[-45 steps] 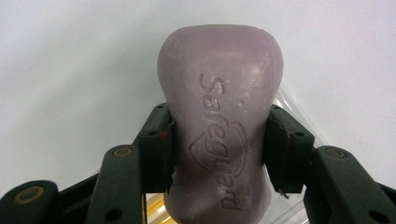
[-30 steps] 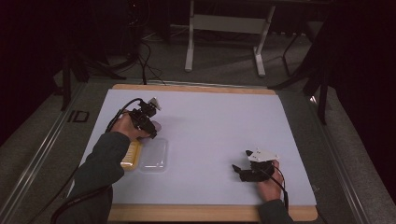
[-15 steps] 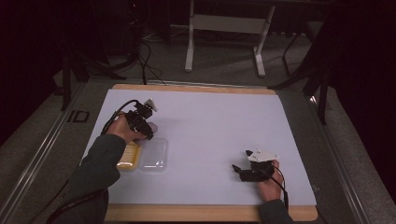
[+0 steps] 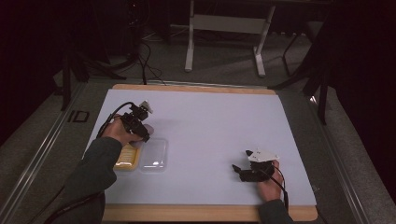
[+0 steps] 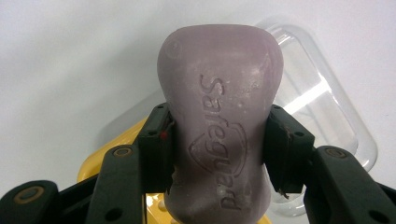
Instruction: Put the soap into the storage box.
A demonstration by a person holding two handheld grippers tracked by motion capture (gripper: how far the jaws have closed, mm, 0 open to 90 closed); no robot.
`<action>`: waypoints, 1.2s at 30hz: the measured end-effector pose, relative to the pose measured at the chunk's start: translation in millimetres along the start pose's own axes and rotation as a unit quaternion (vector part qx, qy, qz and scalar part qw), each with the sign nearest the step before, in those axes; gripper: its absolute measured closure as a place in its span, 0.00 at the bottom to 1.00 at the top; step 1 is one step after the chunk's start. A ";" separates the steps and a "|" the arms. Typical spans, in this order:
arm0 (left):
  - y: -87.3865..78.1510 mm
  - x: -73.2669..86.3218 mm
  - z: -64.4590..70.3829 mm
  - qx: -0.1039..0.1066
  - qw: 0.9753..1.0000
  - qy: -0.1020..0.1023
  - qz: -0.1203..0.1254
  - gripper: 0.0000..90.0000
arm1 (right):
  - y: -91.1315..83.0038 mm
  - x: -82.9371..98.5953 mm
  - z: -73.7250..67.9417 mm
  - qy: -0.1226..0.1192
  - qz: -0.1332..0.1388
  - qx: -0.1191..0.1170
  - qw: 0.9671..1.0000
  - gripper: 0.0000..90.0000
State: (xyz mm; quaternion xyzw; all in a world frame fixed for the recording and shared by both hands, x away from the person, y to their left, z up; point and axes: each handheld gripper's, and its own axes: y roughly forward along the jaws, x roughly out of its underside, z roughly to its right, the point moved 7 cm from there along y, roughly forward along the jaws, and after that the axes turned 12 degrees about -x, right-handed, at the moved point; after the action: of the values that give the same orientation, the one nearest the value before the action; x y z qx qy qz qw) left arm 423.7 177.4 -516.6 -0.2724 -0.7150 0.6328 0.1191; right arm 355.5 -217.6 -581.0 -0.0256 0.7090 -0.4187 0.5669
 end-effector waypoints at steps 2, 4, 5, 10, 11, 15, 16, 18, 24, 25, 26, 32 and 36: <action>0.4 1.5 -0.8 0.001 1.000 -0.002 0.001 0.55 | 0.0 0.0 0.0 0.000 0.000 0.000 1.000 0.21; 0.6 2.7 -1.3 0.003 1.000 -0.006 0.003 0.55 | 0.0 0.0 0.0 0.000 0.000 0.000 1.000 0.21; 0.5 3.5 -1.7 0.003 1.000 -0.006 0.002 0.55 | 0.0 0.0 0.0 0.000 0.000 0.000 1.000 0.21; 1.0 7.0 -1.0 0.013 1.000 -0.017 0.006 0.55 | 0.0 0.0 0.0 0.000 0.000 0.000 1.000 0.21; 0.8 7.6 -1.0 0.014 1.000 -0.015 0.007 0.55 | 0.0 0.0 0.0 -0.001 0.000 0.000 1.000 0.21; 0.2 9.9 -0.5 0.015 1.000 -0.019 0.009 0.55 | 0.0 0.0 -0.1 -0.001 0.000 0.000 1.000 0.21; -0.1 10.5 -0.8 0.014 1.000 -0.020 0.010 0.55 | 0.0 0.0 -0.1 -0.001 0.000 0.000 1.000 0.21; -0.9 11.9 -0.3 0.016 1.000 -0.024 0.011 0.55 | 0.0 0.0 -0.1 -0.001 0.000 0.000 1.000 0.21; -0.9 17.6 -1.3 0.012 0.999 -0.033 0.012 0.55 | 0.1 0.1 -0.3 -0.003 -0.001 0.001 1.000 0.21; -0.4 18.5 -1.7 0.011 0.999 -0.034 0.010 0.55 | 0.1 0.1 -0.4 -0.004 -0.002 0.001 1.000 0.21; 0.6 19.7 -2.0 0.008 0.999 -0.038 0.010 0.55 | 0.1 0.1 -0.4 -0.004 -0.002 0.002 1.000 0.21; 3.9 25.0 -4.3 0.010 0.999 -0.047 0.009 0.55 | 0.1 0.1 -0.4 -0.004 -0.002 0.002 1.000 0.21; 4.9 28.8 -6.8 0.013 0.998 -0.059 0.009 0.55 | 0.2 0.1 -0.5 -0.006 -0.002 0.003 1.000 0.21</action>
State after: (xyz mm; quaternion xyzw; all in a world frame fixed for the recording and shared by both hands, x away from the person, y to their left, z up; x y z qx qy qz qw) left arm 404.6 199.0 -525.2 -0.2394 -0.7099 0.6581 0.0748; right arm 355.2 -217.3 -581.2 -0.0282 0.7043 -0.4219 0.5703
